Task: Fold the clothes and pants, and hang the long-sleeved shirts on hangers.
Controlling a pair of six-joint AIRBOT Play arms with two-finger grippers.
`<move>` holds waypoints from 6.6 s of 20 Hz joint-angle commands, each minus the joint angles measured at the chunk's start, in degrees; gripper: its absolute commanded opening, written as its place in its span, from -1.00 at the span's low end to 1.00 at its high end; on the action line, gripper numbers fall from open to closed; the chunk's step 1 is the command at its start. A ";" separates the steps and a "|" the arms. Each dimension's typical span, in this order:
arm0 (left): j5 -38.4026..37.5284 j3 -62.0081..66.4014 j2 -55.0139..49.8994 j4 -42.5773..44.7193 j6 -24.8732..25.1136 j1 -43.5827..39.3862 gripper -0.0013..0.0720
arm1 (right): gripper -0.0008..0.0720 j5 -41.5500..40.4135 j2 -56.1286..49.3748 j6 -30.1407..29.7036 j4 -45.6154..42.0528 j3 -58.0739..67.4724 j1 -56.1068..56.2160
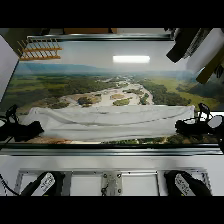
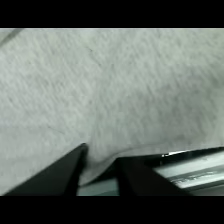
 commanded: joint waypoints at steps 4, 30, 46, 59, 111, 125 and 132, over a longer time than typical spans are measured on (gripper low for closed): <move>-3.89 5.44 7.72 -0.02 -3.78 -6.08 0.57 | 1.00 10.91 2.23 -4.39 -0.11 8.04 -0.02; 3.13 46.10 -37.31 -16.50 -7.58 -72.35 -0.90 | 0.98 19.69 -47.28 -37.92 17.75 32.54 -28.02; 10.25 49.94 -44.17 -16.96 -10.12 -74.16 -0.91 | -0.92 23.67 -32.46 -28.74 10.69 34.99 -18.95; 7.67 68.65 -63.34 -17.00 -10.16 -80.87 -0.90 | -0.92 34.53 -8.83 -8.13 -1.88 45.09 17.05; 10.71 12.66 0.00 -2.93 -13.22 -53.18 -0.90 | 0.70 -4.48 -26.08 -27.28 40.17 1.86 17.38; 10.64 12.63 0.00 -2.93 -14.12 -53.18 -0.90 | -0.92 -11.47 -28.46 -25.18 44.28 7.45 29.75; 19.32 12.66 -8.79 -11.43 -13.99 -57.57 -0.91 | -0.92 8.41 -14.75 -11.93 -1.60 18.67 10.16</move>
